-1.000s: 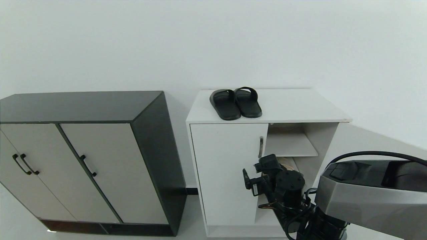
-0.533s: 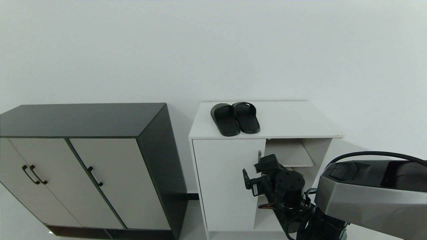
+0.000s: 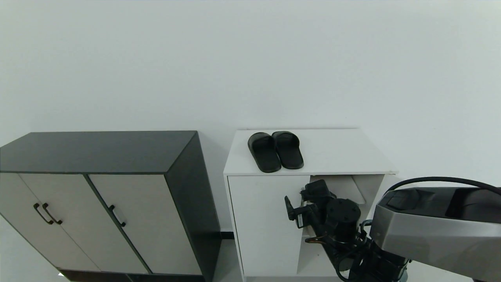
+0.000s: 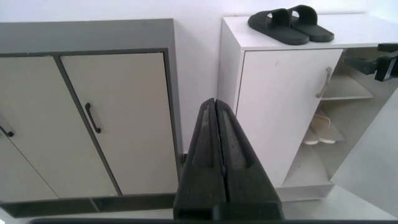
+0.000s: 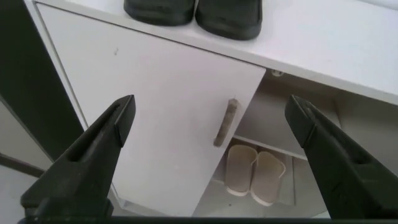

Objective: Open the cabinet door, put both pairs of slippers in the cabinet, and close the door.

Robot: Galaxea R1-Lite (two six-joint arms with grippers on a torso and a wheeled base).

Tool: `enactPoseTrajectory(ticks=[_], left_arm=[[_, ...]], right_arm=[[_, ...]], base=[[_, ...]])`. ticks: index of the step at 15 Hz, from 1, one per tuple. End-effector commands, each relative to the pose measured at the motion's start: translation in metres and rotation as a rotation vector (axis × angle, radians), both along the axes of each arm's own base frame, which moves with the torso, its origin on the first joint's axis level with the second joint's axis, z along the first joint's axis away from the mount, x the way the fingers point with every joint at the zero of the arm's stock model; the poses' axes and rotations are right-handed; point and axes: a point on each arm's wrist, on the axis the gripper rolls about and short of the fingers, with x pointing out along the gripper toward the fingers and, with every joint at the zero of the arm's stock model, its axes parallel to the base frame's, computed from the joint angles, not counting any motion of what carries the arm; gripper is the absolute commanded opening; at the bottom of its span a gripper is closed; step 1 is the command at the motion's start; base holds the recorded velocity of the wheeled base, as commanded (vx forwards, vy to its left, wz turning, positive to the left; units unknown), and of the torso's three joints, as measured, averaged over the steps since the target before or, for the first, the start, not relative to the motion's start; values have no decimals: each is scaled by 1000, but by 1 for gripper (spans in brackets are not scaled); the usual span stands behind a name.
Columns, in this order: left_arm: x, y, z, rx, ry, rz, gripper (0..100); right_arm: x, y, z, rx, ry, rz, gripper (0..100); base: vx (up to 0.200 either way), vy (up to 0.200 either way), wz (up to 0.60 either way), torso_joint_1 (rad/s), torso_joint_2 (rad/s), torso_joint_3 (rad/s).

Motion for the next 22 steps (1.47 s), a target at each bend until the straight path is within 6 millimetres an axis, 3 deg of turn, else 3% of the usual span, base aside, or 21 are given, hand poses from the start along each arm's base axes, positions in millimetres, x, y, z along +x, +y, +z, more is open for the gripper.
enactPoseTrajectory(ticks=[1,3,5,8,9,15,22], left_arm=[[0,0,0,0,0,0,0],[0,0,0,0,0,0,0],[0,0,0,1,-1,0,0],[0,0,0,5,-1,0,0],[0,0,0,5,-1,0,0],[0,0,0,5,-1,-1,0],[0,0,0,3,-1,-3,0]], right_arm=[[2,-1,0,-7,-3,-4,100],[3,0,-1,-23,-10,-3,100],[-4,0,23,-45,58,9,100],[-17,19,74,54,168,25,100],[-19,22,79,83,163,22,100],[-17,25,76,122,119,31,100],[-15,28,67,106,129,29,100]], base=[[0,0,0,0,0,0],[0,0,0,0,0,0],[0,0,0,0,0,0],[0,0,0,0,0,0],[0,0,0,0,0,0],[0,0,0,0,0,0],[200,0,0,5,0,2]])
